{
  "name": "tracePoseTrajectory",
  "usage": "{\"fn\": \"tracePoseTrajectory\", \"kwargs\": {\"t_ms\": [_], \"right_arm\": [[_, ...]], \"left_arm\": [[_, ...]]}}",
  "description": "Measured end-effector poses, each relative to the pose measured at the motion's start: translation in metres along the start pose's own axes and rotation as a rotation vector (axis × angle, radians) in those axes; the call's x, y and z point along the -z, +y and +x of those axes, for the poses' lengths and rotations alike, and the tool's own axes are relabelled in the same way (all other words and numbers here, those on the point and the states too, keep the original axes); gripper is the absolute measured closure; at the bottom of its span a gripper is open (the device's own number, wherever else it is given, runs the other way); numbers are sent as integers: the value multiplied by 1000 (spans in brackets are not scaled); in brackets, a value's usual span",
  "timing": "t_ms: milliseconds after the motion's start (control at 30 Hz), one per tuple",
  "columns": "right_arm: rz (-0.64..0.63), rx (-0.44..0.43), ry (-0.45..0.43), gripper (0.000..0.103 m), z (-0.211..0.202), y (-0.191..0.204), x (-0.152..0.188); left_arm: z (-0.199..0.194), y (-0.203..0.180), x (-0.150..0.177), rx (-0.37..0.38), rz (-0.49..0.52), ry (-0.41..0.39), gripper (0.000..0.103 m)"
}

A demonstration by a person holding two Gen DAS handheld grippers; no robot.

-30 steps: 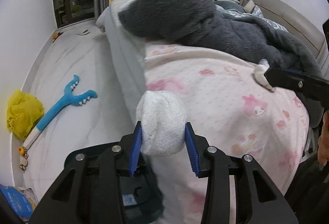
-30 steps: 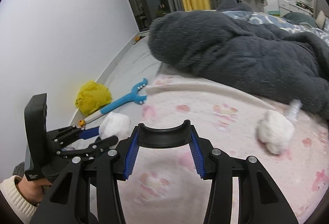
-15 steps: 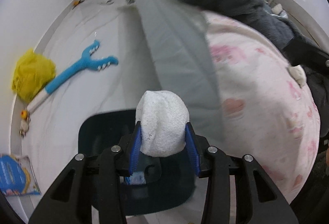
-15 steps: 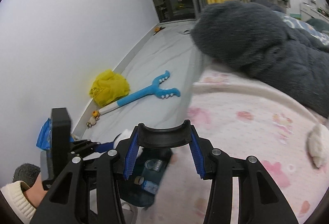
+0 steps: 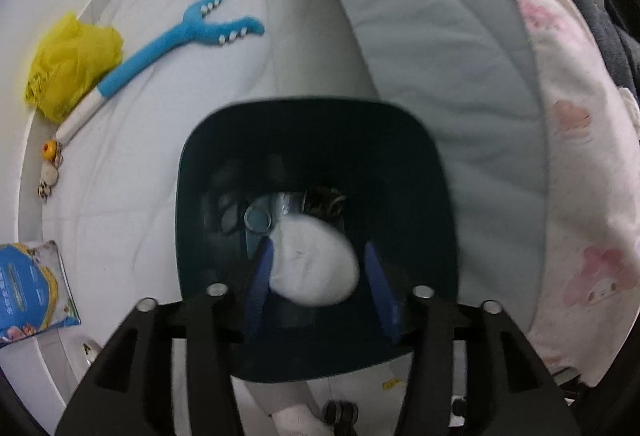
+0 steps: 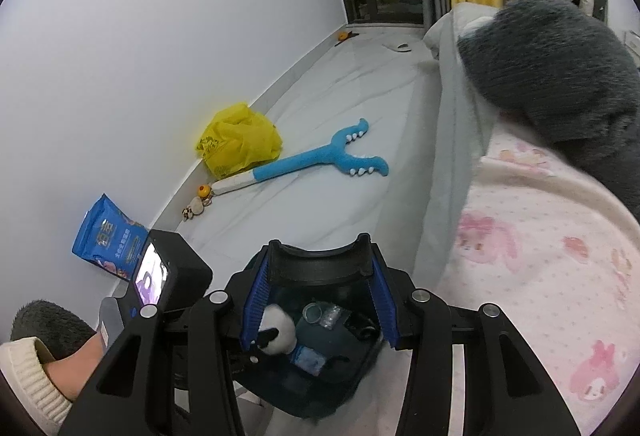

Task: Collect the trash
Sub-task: 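Open the left tool over the bin while the right tool releases the black arc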

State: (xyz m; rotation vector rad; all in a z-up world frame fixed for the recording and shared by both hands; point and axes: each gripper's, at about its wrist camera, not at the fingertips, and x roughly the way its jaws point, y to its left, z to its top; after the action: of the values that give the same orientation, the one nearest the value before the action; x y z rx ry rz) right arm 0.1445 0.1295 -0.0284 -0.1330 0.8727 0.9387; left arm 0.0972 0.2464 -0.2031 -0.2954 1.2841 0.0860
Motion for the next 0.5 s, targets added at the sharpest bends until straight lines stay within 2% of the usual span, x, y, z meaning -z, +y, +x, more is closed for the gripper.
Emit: {"fn": "tracePoseTrajectory", "kwargs": {"t_ms": [200,500], "right_arm": [[-18,2,69,55,32,11,5],[-7,5,170,56,76,16,16]], "left_arm": [[-5,19,8,10,-26,0,40],[-34,44,6,50,-58,-107,40]]}}
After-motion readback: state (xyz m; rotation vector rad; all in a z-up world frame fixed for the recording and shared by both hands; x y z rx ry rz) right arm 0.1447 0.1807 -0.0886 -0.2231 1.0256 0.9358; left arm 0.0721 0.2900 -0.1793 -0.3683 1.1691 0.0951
